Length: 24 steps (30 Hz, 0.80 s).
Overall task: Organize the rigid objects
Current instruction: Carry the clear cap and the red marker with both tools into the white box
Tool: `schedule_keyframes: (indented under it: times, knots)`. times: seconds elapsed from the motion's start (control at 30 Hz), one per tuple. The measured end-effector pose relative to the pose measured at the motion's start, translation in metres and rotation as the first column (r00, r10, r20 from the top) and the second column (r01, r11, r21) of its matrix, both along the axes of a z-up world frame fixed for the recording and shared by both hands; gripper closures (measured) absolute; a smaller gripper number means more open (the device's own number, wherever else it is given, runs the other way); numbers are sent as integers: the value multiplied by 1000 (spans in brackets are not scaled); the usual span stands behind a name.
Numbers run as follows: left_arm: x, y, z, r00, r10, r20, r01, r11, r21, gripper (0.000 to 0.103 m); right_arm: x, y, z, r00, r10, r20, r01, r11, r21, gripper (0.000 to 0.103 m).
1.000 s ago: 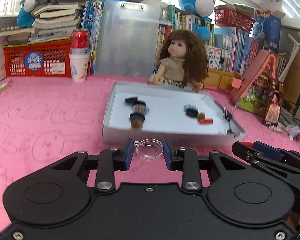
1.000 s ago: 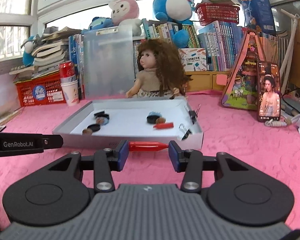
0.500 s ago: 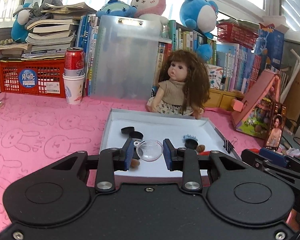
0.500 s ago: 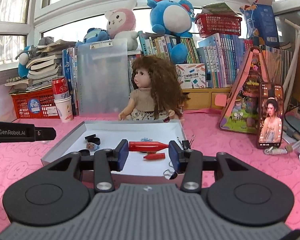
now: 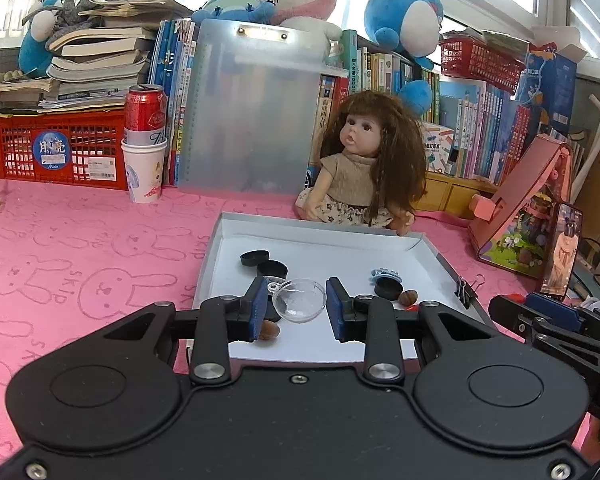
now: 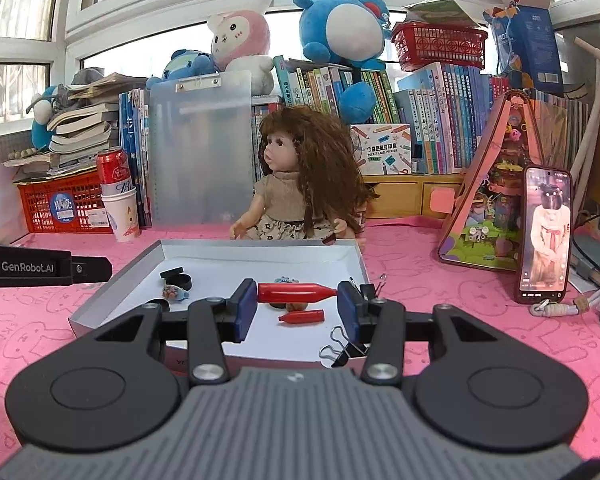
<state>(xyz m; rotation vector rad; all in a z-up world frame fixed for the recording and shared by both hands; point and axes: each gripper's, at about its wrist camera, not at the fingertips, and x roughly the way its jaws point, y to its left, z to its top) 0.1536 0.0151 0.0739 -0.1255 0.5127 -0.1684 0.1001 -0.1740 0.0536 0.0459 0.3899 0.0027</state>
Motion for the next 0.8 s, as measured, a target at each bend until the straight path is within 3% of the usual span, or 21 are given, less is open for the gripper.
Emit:
schedule_keyframes:
  times: [0.8]
  knots:
    - [36, -4, -23, 998, 8, -62, -8, 1000, 10, 73, 35, 4, -12, 997, 28, -67, -28, 1000, 10, 54]
